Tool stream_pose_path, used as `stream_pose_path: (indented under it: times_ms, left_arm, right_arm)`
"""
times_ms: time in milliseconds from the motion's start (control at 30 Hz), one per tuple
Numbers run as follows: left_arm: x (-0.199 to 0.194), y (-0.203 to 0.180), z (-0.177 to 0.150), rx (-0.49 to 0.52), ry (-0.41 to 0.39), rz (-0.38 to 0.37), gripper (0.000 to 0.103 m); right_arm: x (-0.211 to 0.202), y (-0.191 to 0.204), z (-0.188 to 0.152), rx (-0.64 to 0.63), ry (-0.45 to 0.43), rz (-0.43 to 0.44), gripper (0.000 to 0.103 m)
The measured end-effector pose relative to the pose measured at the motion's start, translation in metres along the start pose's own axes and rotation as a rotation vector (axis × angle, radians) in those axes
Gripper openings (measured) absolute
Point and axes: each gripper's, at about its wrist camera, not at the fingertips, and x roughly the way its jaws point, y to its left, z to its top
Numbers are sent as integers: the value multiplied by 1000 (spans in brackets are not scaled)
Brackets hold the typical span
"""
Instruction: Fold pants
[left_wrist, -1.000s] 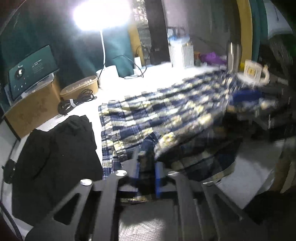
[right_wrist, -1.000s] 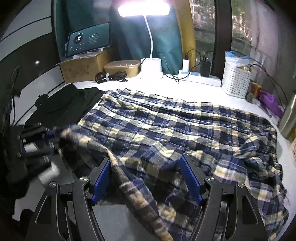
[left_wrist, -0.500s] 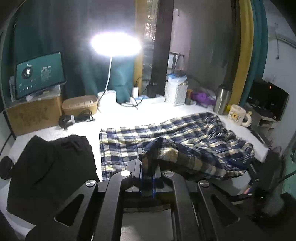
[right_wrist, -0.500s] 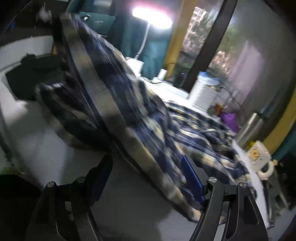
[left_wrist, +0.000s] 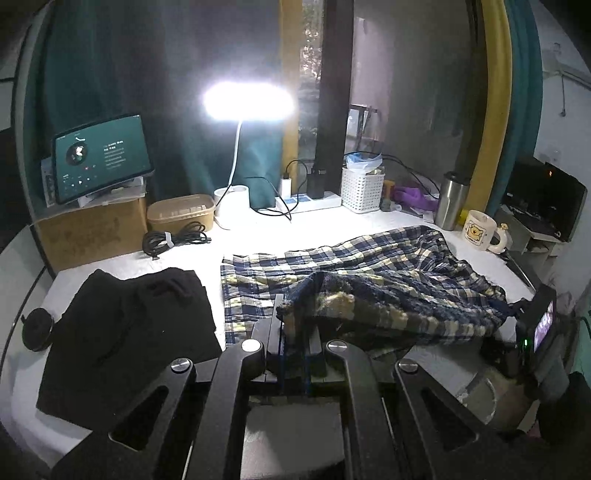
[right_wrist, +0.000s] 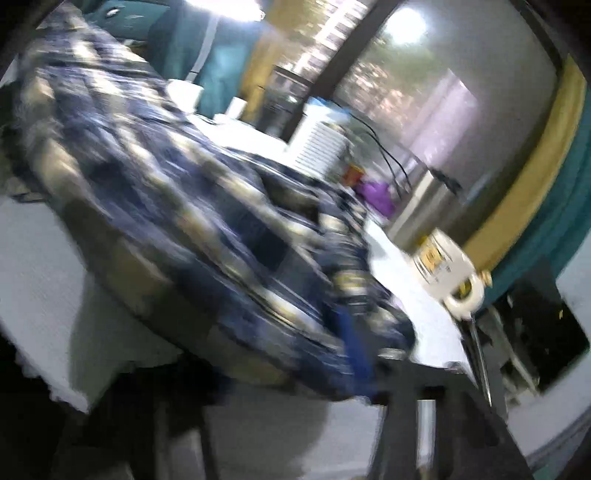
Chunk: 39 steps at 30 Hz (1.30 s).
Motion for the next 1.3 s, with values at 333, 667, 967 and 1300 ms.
stream_pose_path:
  times_ms: [333, 667, 967, 1300]
  left_arm:
    - [-11, -18, 9, 59, -14, 4, 6]
    - [-32, -25, 18, 90, -63, 15, 6]
    - [-61, -31, 23, 120, -132, 10, 6]
    - [-97, -42, 29, 154, -221, -11, 6]
  right_arm:
    - [4, -16, -22, 32, -86, 28, 21]
    - [-20, -55, 1, 158, -84, 71, 12]
    - [-72, -106, 30, 256, -173, 57, 12]
    - [-109, -126, 50, 289, -254, 22, 9]
